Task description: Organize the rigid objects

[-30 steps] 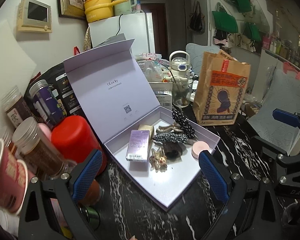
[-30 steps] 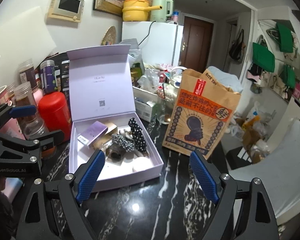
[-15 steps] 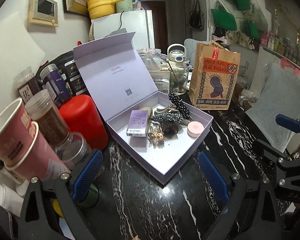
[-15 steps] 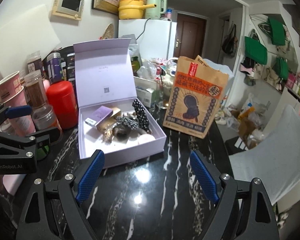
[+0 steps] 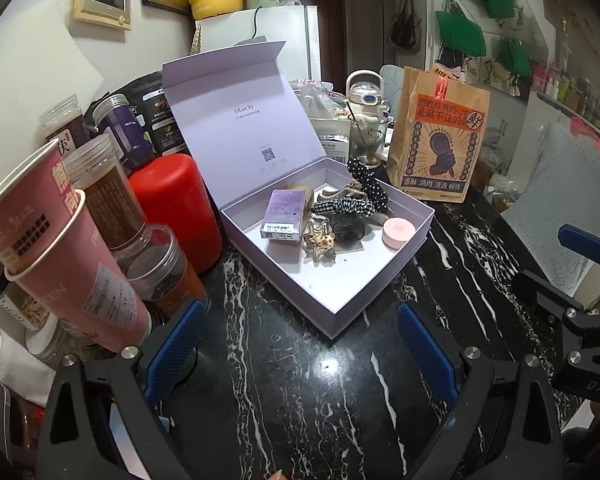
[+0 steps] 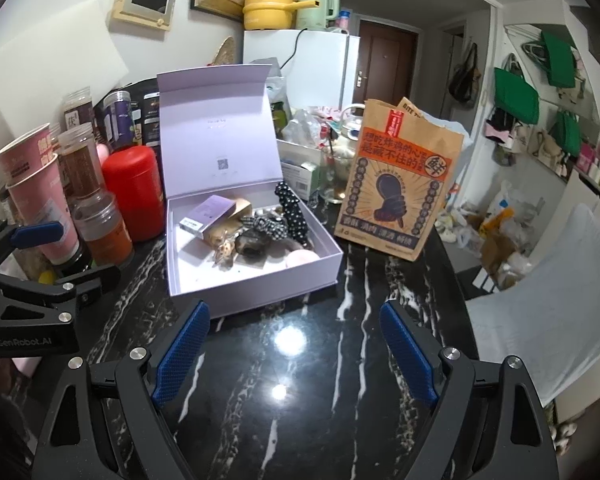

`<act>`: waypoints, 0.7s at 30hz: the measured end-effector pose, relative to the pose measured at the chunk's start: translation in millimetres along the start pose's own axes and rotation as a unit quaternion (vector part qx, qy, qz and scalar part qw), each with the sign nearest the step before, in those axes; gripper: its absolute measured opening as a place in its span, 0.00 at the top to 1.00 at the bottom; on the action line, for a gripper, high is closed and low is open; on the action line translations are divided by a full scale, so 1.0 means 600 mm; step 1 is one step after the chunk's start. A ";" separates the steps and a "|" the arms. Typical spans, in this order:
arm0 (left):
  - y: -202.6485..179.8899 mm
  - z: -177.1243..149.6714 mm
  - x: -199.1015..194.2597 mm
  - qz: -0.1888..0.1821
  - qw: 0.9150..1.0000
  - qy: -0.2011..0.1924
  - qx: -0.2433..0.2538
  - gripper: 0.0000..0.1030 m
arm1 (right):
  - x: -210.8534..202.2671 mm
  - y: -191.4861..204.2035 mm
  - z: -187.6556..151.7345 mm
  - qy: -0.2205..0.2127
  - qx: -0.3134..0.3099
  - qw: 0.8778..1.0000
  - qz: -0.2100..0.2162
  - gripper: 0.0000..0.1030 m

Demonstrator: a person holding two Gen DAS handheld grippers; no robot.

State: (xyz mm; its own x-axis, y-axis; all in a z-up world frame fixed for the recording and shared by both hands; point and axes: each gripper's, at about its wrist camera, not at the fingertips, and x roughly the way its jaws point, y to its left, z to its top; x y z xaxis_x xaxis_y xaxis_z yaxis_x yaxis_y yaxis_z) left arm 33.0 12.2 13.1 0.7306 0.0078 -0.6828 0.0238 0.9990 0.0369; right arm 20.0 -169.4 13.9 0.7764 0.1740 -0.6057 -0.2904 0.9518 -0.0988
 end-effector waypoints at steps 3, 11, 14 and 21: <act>0.001 -0.001 0.000 0.001 1.000 0.000 0.000 0.05 | 0.001 0.002 0.000 0.001 0.000 1.000 0.004 0.15; 0.001 0.001 0.004 -0.002 1.000 0.009 -0.002 0.05 | 0.003 0.002 0.000 0.003 0.000 1.000 0.005 0.15; 0.000 0.001 0.005 -0.003 1.000 0.011 -0.002 0.05 | 0.004 0.002 -0.001 0.004 -0.001 1.000 0.004 0.15; -0.001 0.003 0.007 -0.004 1.000 0.012 -0.001 0.05 | 0.005 0.000 -0.001 0.005 -0.001 1.000 0.003 0.15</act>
State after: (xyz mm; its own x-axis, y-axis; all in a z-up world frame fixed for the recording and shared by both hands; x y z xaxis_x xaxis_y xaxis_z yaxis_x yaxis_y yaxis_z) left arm 37.0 11.5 11.5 0.7134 0.0013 -0.7008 0.0279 0.9992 0.0303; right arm 22.1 -169.2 11.4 0.7691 0.1782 -0.6138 -0.2969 0.9500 -0.0963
